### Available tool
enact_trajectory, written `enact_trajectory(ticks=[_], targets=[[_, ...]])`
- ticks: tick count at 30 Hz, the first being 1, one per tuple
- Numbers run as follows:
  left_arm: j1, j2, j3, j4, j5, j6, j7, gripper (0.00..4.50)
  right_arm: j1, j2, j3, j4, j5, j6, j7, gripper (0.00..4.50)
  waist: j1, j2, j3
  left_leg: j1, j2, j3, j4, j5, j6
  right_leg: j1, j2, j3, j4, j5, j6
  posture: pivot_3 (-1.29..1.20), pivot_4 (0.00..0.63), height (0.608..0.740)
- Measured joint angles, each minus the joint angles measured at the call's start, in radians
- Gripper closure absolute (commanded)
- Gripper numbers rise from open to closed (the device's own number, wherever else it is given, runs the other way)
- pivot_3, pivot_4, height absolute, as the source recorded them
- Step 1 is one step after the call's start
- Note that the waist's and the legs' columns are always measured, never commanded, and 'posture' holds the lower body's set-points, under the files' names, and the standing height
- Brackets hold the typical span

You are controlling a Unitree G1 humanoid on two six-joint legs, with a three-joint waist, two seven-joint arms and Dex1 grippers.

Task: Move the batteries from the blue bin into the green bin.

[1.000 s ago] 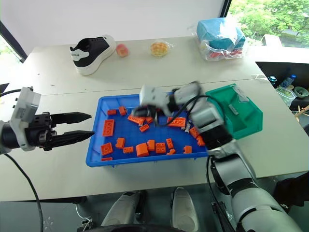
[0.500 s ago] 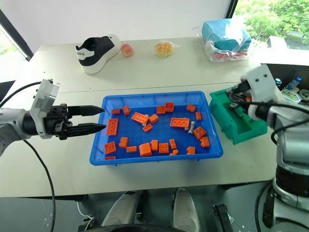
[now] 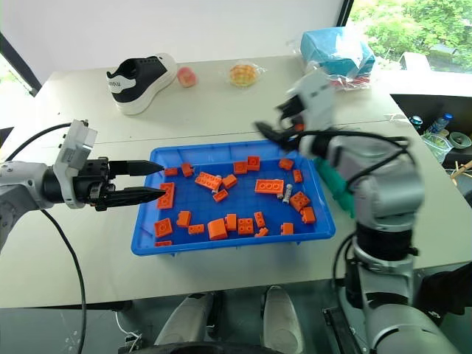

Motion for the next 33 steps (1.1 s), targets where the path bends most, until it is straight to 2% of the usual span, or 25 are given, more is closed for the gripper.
enact_trajectory(ticks=[3,8,14,17,19,20,22,23,30,33], targets=[[0.051,0.018,0.040,-0.035,-0.003,0.012,0.011,1.36,0.000,0.048,0.133,0.104,-0.021,-0.085,0.006,0.03,0.004,0.000,0.000,0.000,-0.001,0.000,0.000,0.000,0.000,0.000,0.000,0.000,-0.001,0.000,0.000,0.00,0.150,0.730],[0.117,0.033,0.121,-0.090,-0.027,0.038,0.031,1.36,-0.002,0.061,0.302,0.250,-0.094,-0.219,0.035,0.03,0.006,0.000,0.000,0.000,0.000,0.000,0.000,0.000,0.000,0.000,0.001,0.000,0.000,0.000,0.000,0.00,0.150,0.730],[0.169,0.033,0.164,-0.136,-0.053,0.049,0.065,1.36,-0.002,0.062,0.363,0.344,-0.135,-0.316,0.072,0.03,0.004,0.000,0.000,0.002,0.001,0.000,0.000,0.000,0.000,0.000,0.001,0.000,0.000,0.000,0.000,0.00,0.150,0.730],[0.179,0.031,0.175,-0.151,-0.068,0.057,0.082,1.36,-0.002,0.068,0.371,0.383,-0.150,-0.348,0.080,0.84,0.005,0.000,0.000,0.002,0.001,0.000,0.000,0.000,0.000,0.000,0.002,0.000,0.000,0.000,0.000,0.00,0.150,0.730],[0.183,0.031,0.183,-0.159,-0.075,0.058,0.093,1.36,-0.002,0.075,0.371,0.403,-0.155,-0.364,0.079,1.74,0.004,0.000,0.000,0.002,0.001,0.000,0.000,0.000,0.000,0.000,0.002,0.000,0.000,0.000,0.000,0.00,0.150,0.730],[0.184,0.031,0.184,-0.160,-0.079,0.058,0.097,1.36,-0.001,0.079,0.371,0.409,-0.155,-0.369,0.080,2.40,0.004,0.000,0.000,0.002,0.001,0.000,0.000,0.000,0.000,0.000,0.002,0.000,0.001,0.000,0.000,0.00,0.150,0.730],[0.185,0.031,0.184,-0.161,-0.083,0.058,0.098,1.36,-0.001,0.087,0.370,0.410,-0.154,-0.379,0.085,3.43,0.004,0.000,0.000,0.002,0.001,0.000,0.000,0.000,0.000,0.000,0.002,0.000,0.001,0.000,0.000,0.00,0.150,0.730],[0.186,0.031,0.184,-0.161,-0.085,0.058,0.098,1.36,-0.001,0.095,0.363,0.405,-0.152,-0.381,0.086,3.77,0.004,0.000,0.000,0.002,0.001,0.000,0.000,0.000,0.000,0.000,0.002,0.000,0.001,0.000,0.000,0.00,0.150,0.730],[0.161,0.032,0.183,-0.141,-0.089,0.058,0.097,1.36,-0.001,0.166,0.359,0.411,-0.140,-0.384,0.085,3.77,0.004,0.000,0.000,0.002,0.001,0.000,0.000,0.000,0.000,0.000,0.002,0.000,0.001,0.000,0.000,0.00,0.150,0.730],[0.140,0.032,0.176,-0.135,-0.089,0.057,0.096,1.36,-0.025,0.233,0.388,0.487,-0.163,-0.411,0.079,3.77,0.001,0.000,0.000,0.003,0.001,0.000,-0.001,0.000,0.000,0.000,0.003,0.000,0.001,0.000,0.000,0.00,0.150,0.730]])
